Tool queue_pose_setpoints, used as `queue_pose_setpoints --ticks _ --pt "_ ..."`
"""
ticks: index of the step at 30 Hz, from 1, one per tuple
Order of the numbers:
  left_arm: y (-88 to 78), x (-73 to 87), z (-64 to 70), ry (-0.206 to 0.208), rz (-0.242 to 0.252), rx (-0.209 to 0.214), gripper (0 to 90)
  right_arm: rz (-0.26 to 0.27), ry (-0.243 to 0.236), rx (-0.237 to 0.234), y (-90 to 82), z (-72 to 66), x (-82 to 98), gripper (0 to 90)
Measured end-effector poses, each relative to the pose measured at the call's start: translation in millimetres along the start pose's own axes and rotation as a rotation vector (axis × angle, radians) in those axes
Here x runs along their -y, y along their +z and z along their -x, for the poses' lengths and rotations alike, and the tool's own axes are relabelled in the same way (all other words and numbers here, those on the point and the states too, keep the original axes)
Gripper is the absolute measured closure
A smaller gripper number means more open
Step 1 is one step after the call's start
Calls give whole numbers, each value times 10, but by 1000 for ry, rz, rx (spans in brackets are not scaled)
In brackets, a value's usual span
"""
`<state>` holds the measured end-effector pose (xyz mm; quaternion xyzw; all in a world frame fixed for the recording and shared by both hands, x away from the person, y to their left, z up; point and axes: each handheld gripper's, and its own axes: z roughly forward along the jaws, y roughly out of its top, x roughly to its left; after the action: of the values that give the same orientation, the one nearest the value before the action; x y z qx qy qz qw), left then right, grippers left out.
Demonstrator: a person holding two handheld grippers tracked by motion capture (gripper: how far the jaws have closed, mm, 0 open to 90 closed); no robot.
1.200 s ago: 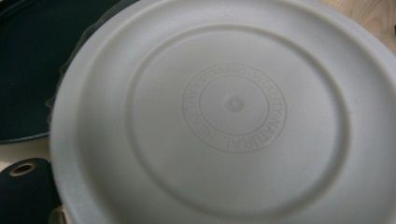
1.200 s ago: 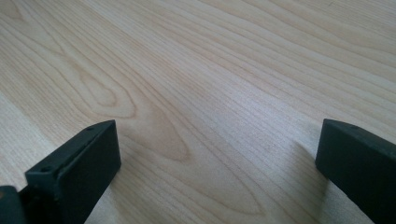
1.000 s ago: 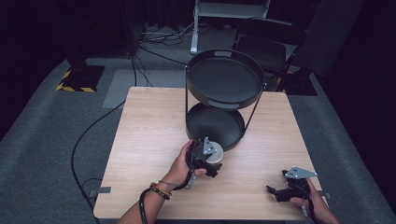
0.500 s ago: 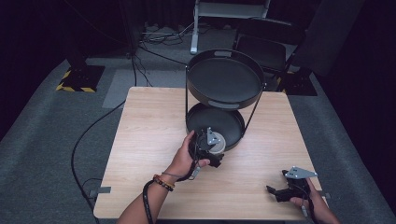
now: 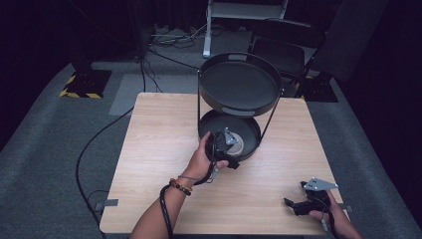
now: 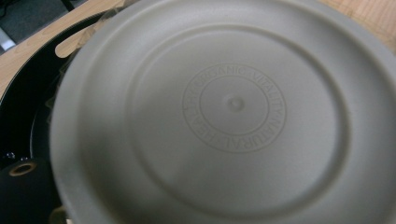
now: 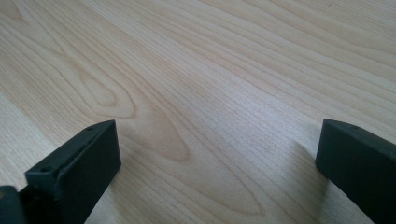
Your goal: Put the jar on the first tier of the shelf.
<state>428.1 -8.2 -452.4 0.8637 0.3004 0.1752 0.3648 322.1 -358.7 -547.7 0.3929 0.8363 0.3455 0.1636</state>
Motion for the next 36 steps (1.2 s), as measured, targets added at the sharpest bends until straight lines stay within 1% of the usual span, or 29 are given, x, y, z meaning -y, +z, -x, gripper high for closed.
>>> queue_pose_setpoints --ticks 1,6,9,11,15,22,26,28,30,32,35,36 --pt "11 -8 -8 2 -2 -5 90 0 0 0 0 0 0 0" --pt "81 -59 -62 -20 -6 -14 90 0 0 0 0 0 0 0" --pt "105 -74 -77 -24 -6 -20 90 0 0 0 0 0 0 0" --pt "148 -101 -102 -30 -11 -26 90 0 0 0 0 0 0 0" --pt "198 -125 -122 -39 -10 -21 90 0 0 0 0 0 0 0" --pt "290 -164 -134 -36 -19 -29 90 0 0 0 0 0 0 0" --pt "345 -170 -160 -49 -23 -36 90 0 1 0 0 0 0 0" --pt "391 -159 -185 -64 -28 -40 90 0 0 0 0 0 0 0" --pt "414 -153 -198 -66 -34 -47 90 0 0 0 0 0 0 0" --pt "462 -142 -235 -85 -36 -47 90 0 1 0 0 -1 0 0" --pt "500 -135 -257 -97 -39 -51 90 0 0 0 0 0 0 0" --pt "512 -134 -268 -97 -47 -53 90 0 1 0 0 0 0 0"
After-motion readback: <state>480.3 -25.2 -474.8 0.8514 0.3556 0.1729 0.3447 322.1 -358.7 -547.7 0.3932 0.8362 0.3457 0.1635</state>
